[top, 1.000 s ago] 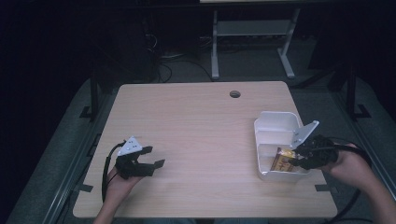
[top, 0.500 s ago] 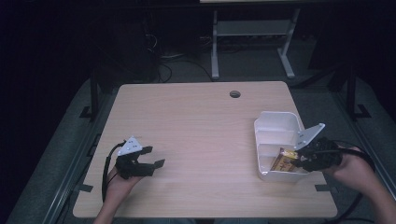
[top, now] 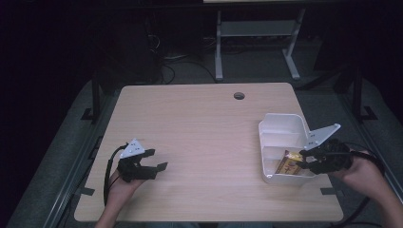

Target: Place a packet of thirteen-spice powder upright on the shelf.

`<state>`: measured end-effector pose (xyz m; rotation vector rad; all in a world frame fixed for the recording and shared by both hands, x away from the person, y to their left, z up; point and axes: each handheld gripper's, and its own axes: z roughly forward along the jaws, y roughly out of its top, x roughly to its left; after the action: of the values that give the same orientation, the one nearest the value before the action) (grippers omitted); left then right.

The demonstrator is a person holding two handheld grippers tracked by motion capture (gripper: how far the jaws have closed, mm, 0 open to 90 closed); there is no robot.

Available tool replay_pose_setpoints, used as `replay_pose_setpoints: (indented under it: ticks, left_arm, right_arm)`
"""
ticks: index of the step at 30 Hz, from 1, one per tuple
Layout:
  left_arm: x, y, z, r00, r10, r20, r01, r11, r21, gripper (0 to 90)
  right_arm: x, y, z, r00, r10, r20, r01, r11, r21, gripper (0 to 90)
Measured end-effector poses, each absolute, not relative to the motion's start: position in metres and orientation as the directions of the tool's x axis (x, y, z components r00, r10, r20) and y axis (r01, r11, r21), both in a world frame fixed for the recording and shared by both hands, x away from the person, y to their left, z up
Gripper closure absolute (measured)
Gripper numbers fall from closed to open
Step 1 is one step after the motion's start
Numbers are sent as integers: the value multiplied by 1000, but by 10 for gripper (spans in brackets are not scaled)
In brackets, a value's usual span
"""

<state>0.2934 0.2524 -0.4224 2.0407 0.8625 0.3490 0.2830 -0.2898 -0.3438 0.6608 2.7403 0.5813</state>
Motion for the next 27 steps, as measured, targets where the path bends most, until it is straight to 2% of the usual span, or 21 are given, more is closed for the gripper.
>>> replay_pose_setpoints:
  ticks: [27]
  left_arm:
    - [293, 253, -423, 720, 691, -71, 447, -383, 808, 251]
  right_arm:
    - [257, -287, -316, -875, 465, -132, 313, 753, 579, 490]
